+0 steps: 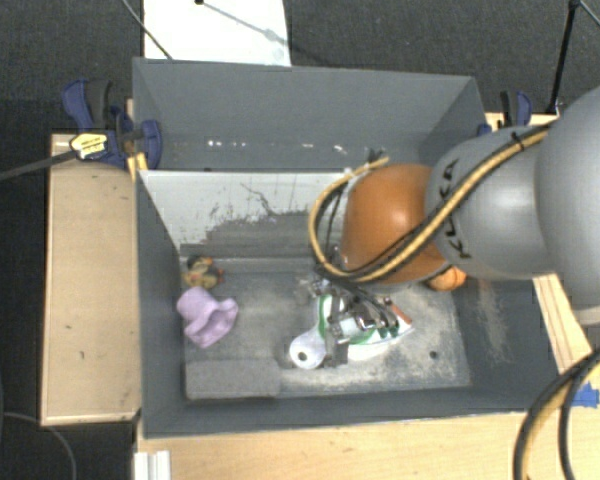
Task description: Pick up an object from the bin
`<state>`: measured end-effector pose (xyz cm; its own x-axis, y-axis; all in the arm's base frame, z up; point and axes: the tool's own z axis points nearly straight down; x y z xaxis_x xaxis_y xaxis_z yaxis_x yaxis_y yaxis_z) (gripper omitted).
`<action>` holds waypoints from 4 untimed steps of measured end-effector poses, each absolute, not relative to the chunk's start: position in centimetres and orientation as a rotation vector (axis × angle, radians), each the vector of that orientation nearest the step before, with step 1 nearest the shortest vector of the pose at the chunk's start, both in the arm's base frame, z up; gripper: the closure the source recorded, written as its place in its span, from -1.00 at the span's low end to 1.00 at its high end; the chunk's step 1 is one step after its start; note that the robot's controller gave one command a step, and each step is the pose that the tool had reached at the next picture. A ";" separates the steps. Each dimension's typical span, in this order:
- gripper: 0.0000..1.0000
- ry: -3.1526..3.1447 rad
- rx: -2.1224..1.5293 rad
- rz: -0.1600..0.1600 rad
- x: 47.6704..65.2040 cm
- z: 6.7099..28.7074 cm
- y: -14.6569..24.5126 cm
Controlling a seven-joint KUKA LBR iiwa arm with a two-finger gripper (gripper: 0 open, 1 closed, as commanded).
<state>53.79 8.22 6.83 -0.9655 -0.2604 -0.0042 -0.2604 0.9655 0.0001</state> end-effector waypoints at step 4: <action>1.00 3.094 -0.520 0.003 52.4 7.0 9.1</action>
Offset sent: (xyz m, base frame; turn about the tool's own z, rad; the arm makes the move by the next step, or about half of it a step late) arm -0.0386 0.0160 0.0017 -0.1752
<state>52.36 9.13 7.05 -0.9451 -0.3269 -0.0048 -0.3269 0.9451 0.0014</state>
